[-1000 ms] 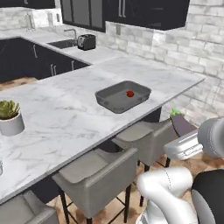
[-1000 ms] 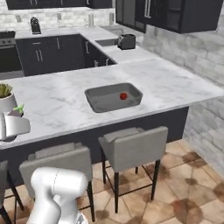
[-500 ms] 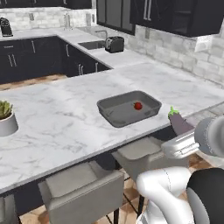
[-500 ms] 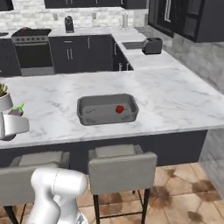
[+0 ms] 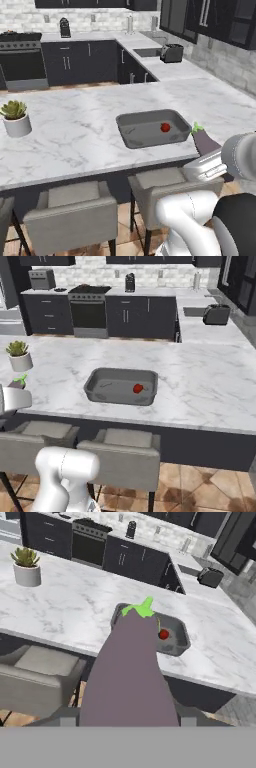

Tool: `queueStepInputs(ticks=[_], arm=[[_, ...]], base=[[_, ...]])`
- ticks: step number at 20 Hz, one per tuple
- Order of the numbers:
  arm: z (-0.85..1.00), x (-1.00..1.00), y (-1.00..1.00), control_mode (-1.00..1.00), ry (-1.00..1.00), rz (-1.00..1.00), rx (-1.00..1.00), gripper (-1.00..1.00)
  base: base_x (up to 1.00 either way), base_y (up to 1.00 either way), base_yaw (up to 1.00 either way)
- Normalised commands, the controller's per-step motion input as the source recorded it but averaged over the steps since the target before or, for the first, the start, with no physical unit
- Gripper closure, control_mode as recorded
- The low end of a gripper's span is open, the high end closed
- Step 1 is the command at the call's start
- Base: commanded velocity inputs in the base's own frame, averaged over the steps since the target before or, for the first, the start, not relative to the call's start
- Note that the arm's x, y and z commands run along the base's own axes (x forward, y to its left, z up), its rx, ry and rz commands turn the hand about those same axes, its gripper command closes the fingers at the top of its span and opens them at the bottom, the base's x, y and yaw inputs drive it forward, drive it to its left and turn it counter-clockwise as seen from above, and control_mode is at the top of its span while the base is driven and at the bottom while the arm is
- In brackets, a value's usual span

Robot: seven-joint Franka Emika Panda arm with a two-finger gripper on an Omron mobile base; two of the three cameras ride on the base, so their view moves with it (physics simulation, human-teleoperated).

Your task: Place the cold items (eggplant and bell pepper) from the fridge in one tupperware on the dining counter. Place the warm items (hot dog and kebab skewer) in the stove area in another tupperware.

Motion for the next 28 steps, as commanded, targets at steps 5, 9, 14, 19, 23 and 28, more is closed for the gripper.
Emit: queueStepInputs(ticks=[5,9,14,19,23,28], arm=[[0.00,0.00,0.00,1.00,0.00,0.00,0.00,1.00],[0.00,0.00,0.00,1.00,0.00,0.00,0.00,1.00],[0.00,0.20,-0.06,-1.00,0.06,0.02,0.04,1.00],[0.00,1.00,-0.07,-1.00,0.51,0.11,0.06,1.00],[-0.12,1.00,0.00,-1.00,0.61,0.12,0.00,1.00],[-0.47,1.00,0.09,-1.00,0.45,0.18,-0.09,1.00]], base=[[0.46,-0.88,0.20],[0.91,-0.65,0.06],[0.80,-0.37,0.09],[0.00,0.00,0.00],[0.00,0.00,0.00],[0.00,0.00,0.00]])
